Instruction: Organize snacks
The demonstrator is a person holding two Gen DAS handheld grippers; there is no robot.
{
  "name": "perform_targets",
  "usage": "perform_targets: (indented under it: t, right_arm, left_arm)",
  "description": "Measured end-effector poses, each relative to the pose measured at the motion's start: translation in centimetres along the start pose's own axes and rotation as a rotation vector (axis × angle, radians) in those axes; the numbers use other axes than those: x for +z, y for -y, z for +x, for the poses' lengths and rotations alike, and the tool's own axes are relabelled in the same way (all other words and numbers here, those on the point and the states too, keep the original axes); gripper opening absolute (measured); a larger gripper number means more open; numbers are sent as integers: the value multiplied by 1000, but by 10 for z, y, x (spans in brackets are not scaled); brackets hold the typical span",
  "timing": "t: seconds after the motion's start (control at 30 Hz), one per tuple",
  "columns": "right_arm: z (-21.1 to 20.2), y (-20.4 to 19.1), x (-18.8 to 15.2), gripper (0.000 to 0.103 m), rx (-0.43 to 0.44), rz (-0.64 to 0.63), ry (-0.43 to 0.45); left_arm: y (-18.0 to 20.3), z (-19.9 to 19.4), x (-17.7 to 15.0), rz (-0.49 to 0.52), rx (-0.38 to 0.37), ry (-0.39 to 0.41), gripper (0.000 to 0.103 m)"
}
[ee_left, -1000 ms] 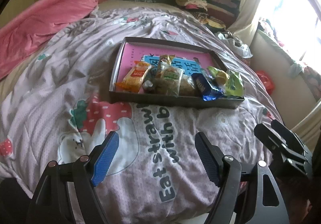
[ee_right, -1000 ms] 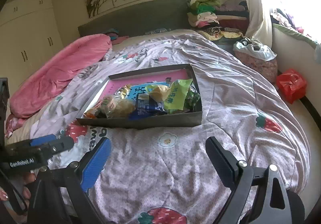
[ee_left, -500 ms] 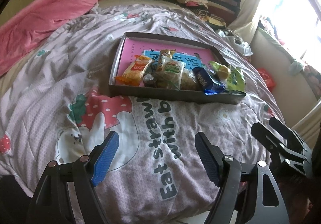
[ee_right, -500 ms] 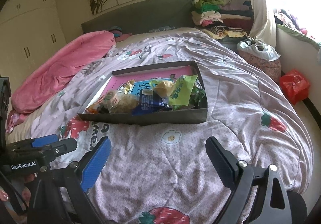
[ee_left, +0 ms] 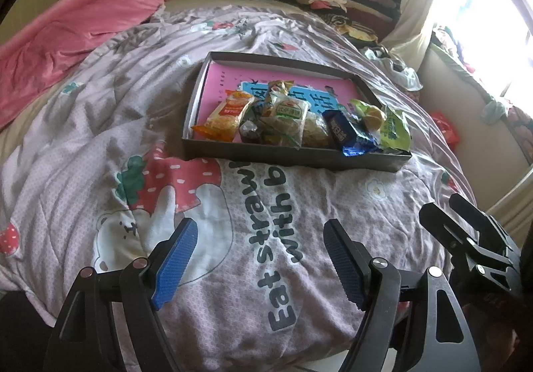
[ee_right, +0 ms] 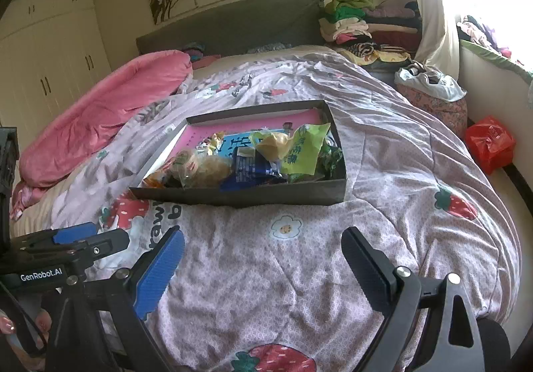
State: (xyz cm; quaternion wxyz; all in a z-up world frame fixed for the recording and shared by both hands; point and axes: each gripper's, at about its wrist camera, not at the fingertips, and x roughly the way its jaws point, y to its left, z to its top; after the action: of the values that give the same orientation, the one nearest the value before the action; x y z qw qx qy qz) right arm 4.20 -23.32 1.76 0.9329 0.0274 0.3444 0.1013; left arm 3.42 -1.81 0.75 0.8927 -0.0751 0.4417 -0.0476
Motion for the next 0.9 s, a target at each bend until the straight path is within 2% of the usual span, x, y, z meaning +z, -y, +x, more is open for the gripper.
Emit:
perform_targets:
  t: [0.9]
  right_arm:
    - [1, 2, 0, 96, 0, 8, 0]
  left_arm:
    - [-3, 3, 0, -4, 38, 4, 79]
